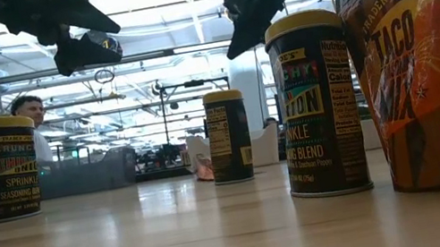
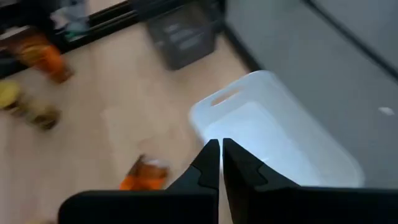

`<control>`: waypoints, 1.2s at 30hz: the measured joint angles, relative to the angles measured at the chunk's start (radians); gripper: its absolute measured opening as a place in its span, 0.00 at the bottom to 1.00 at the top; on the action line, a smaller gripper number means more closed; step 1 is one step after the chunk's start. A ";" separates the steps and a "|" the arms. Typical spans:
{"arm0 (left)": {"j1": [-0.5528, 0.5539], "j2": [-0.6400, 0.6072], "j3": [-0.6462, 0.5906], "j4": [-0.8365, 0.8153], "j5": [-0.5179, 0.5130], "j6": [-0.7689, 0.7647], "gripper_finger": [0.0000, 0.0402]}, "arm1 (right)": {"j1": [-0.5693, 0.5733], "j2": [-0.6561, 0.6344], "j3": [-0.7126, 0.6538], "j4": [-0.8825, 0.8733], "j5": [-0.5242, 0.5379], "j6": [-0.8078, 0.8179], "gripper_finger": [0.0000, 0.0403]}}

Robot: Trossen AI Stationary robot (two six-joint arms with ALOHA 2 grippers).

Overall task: Sort spices by type
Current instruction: Put the top right orange seasoning bag into the left white bin

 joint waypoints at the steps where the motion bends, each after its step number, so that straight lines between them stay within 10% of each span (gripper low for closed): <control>1: 0.000 0.000 0.000 0.000 -0.003 0.000 0.73 | 0.010 0.000 0.000 -0.014 -0.023 -0.007 0.00; 12: 0.086 0.107 0.000 0.023 0.071 0.081 0.73 | 0.192 -0.027 -0.001 -0.268 -0.046 -0.060 0.00; 28: 0.204 0.399 0.114 0.145 0.188 0.418 0.73 | 0.269 -0.074 -0.294 -0.045 -0.071 0.088 0.00; 36: 0.322 0.643 0.202 0.135 0.292 0.333 0.72 | 0.318 -0.230 -0.404 -0.031 0.016 0.194 0.00</control>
